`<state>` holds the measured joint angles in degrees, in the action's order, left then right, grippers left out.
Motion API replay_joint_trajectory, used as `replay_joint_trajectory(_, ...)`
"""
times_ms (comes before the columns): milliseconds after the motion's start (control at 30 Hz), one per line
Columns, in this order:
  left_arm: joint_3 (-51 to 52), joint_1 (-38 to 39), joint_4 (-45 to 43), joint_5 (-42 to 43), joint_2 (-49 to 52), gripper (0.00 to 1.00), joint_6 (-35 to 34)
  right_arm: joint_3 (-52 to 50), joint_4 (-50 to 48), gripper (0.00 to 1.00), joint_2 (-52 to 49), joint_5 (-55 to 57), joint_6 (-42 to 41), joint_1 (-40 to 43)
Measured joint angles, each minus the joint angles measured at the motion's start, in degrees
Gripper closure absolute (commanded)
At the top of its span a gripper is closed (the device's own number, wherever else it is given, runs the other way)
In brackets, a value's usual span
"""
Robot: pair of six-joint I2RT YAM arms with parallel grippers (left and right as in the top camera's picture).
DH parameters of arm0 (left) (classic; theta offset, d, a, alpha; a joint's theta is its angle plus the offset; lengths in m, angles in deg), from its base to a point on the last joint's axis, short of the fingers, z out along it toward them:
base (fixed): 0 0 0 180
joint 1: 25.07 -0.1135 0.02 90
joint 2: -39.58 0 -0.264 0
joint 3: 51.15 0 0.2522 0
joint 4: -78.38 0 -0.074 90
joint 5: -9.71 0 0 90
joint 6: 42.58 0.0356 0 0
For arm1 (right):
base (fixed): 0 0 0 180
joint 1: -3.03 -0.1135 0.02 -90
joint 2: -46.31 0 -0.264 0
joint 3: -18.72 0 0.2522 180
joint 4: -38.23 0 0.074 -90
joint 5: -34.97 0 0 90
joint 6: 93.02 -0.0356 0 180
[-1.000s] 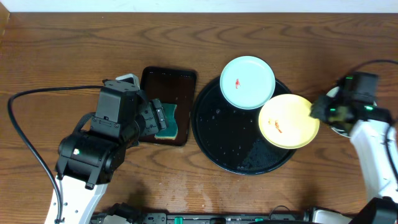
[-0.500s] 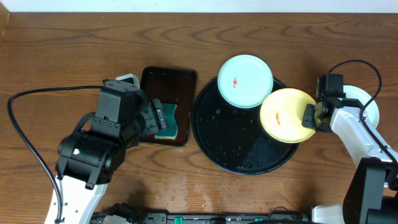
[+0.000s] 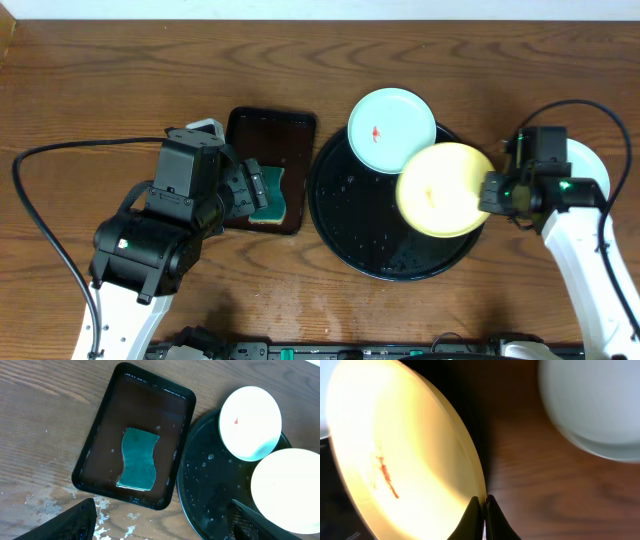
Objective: Clean dirty plates on tray and stack at the side
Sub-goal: 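Grasp the yellow plate rim with right gripper and drag it to tray center, then dip the sponge in the black tray water with the left gripper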
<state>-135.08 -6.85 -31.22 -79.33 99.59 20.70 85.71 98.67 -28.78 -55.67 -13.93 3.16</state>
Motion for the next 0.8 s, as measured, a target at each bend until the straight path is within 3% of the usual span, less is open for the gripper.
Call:
replay_joint_trajectory(200, 0.0, 0.0, 0.0, 0.0, 0.0, 0.17, 0.0, -1.0, -1.7, 0.99, 0.1, -5.7, -0.3, -8.7)
replay_joint_trajectory(433, 0.0, 0.0, 0.0, 0.0, 0.0, 0.17, 0.0, -8.7, -9.6, 0.99, -5.0, -5.1, -10.4, -16.1)
replay_joint_trajectory(467, 0.0, 0.0, 0.0, 0.0, 0.0, 0.17, 0.0, -9.8, -11.0, 0.93, -5.8, -4.8, -11.3, -16.5)
replay_joint_trajectory(533, 0.0, 0.0, 0.0, 0.0, 0.0, 0.17, 0.0, -10.9, -12.7, 0.72, -7.1, -3.5, -12.5, -17.0)
replay_joint_trajectory(800, 0.0, 0.0, 0.0, 0.0, 0.0, 0.17, 0.0, -8.1, -12.5, 0.6, -7.6, -1.0, -4.6, -17.1)
